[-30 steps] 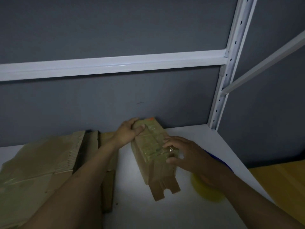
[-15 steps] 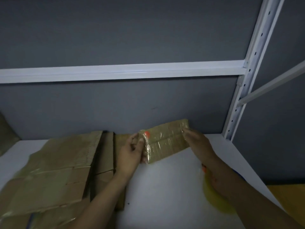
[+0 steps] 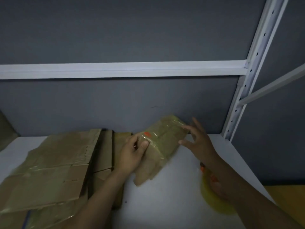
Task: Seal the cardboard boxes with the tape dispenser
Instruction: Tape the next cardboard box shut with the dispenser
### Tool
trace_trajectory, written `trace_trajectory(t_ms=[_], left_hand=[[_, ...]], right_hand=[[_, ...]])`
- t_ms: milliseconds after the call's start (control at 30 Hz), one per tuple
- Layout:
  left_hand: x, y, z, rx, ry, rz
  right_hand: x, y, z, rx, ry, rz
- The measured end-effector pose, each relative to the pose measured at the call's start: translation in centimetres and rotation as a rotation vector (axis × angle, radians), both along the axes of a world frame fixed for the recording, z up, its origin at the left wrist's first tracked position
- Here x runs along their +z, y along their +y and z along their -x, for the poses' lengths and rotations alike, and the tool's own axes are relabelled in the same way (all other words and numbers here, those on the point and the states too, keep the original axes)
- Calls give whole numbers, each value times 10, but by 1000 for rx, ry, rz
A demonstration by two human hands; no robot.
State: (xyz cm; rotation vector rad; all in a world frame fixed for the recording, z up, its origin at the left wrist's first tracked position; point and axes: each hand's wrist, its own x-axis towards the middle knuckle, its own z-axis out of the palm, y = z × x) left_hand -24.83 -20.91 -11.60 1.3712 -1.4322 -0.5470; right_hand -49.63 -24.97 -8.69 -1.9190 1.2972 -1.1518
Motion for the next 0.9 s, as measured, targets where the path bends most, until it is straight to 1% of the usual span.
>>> trace_trajectory(t_ms=[67,167,233,300,367,433,500,600,667,700,767,833,900], left_hand=[[-4,11,13,14,50,-19],[-11,25,28,-68,13,-52],[-18,26,30,-95,-93,-18],[-18,28,29,-40,-246,14],[-15,29,29,-4,-334,42],[-12,26,32,-22,-417,77],[-11,19,37,-66,-513,80],[-8,9,47,-76,-594,61],[-7,5,49,-57,-632,58],[-7,4,49,-46,-645,56],[-7,4,51,-39,-659,56],[-5,4,54,-29,-680,79],[-2,6,56,-10,-710,65]], right_hand=[[-1,-2,-7,-61,5,-4],[-6,-1,-19,-138,-41,-89],[-6,4,-25,-104,-67,-137],[-4,7,-26,10,-110,-239],[-3,11,-22,136,-143,-337],[-4,11,-17,125,-126,-345],[-3,14,-10,26,-60,-315],[-4,23,14,-63,163,-257],[-13,33,42,-155,244,-252],[-20,40,59,-208,286,-268],[-36,56,89,-288,403,-364],[-49,66,108,-309,479,-463],[-58,71,113,-326,493,-447]])
